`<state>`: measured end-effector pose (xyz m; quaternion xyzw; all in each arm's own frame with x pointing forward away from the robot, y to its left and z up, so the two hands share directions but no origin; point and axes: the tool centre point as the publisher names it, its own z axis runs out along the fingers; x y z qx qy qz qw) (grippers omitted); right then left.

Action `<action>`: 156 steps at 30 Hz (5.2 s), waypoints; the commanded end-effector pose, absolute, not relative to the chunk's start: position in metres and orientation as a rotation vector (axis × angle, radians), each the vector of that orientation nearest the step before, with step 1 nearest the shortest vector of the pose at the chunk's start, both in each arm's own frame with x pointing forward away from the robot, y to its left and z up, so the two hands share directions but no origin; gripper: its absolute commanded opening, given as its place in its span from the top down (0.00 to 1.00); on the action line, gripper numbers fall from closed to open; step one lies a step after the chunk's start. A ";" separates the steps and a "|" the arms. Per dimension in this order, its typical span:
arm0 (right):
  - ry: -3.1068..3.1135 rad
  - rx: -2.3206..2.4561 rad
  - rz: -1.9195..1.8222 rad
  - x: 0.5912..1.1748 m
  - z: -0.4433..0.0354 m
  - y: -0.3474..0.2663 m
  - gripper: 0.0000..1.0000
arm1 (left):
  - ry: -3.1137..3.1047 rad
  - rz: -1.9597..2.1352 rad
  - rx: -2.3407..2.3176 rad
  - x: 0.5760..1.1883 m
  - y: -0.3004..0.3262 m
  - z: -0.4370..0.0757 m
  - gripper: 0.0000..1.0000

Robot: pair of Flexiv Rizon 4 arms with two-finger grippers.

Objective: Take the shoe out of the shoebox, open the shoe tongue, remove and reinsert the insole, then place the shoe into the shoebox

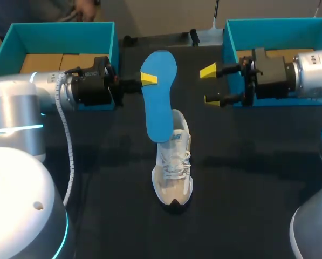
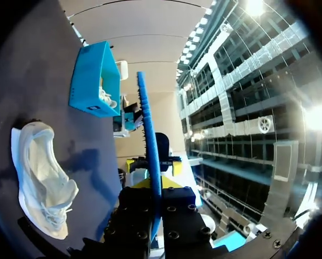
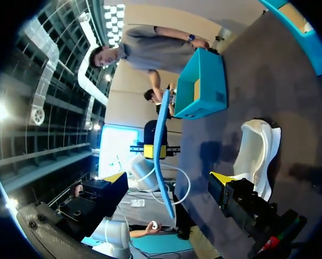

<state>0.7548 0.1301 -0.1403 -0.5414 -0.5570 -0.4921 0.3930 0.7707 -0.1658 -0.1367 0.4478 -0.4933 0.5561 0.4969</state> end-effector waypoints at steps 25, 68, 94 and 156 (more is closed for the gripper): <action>-1.415 -1.377 -1.247 0.756 -0.141 0.132 0.00 | -2.171 2.320 -0.176 0.797 -0.164 -0.108 1.00; -1.415 -1.377 -1.247 0.756 -0.141 0.132 0.00 | -2.093 2.456 -1.809 0.806 -0.149 -0.103 1.00; -1.415 -1.377 -1.247 0.756 -0.141 0.132 0.00 | -1.955 1.928 -3.628 0.809 -0.160 -0.117 1.00; -1.580 -1.130 -1.285 0.768 -0.162 0.199 0.48 | -2.219 2.235 -3.076 0.808 -0.199 -0.154 1.00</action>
